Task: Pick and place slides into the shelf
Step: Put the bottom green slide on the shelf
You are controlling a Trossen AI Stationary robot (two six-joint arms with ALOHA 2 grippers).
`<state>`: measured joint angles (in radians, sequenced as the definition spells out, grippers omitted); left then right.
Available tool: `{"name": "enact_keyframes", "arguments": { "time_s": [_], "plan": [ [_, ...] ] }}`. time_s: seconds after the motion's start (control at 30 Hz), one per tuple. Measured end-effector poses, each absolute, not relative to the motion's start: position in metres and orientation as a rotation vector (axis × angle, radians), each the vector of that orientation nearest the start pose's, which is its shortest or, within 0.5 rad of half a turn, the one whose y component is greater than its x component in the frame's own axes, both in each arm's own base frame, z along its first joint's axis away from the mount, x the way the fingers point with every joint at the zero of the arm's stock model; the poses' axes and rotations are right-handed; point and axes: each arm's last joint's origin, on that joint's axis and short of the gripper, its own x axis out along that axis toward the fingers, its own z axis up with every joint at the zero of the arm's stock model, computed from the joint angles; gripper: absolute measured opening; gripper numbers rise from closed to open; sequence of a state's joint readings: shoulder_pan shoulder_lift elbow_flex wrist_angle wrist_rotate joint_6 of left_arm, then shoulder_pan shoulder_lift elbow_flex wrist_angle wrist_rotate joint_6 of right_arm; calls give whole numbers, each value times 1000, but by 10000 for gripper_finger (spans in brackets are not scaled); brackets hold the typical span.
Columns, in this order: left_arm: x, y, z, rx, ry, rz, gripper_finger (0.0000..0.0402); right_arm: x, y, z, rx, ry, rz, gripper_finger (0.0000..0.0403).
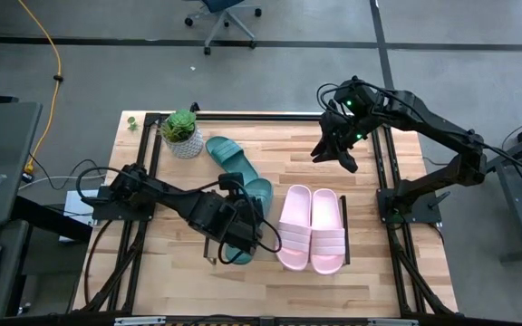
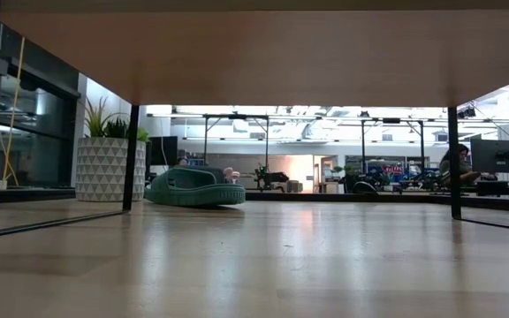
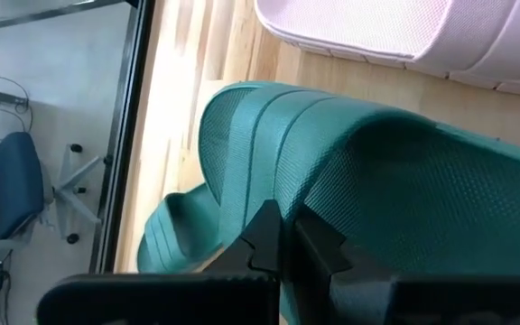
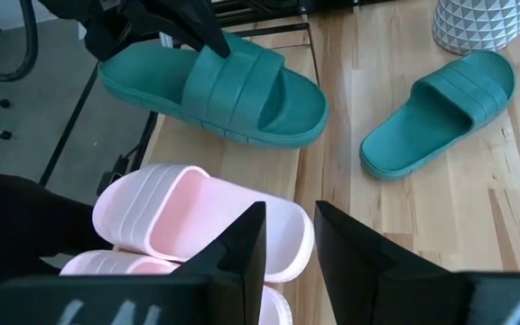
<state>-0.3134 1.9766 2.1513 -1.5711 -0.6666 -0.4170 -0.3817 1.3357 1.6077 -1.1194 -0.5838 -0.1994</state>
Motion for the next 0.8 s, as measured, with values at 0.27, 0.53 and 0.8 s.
{"name": "enact_keyframes", "arguments": {
  "time_s": [0.27, 0.53, 0.8],
  "plan": [
    [352, -96, 347, 284, 1174, 553, 0, 228, -74, 415, 215, 727, 258, 87],
    [332, -90, 356, 196, 1142, 600, 0, 228, -74, 415, 215, 727, 257, 87],
    [334, -90, 346, 168, 1164, 624, 0, 228, -74, 415, 214, 725, 257, 87]
  ]
}}
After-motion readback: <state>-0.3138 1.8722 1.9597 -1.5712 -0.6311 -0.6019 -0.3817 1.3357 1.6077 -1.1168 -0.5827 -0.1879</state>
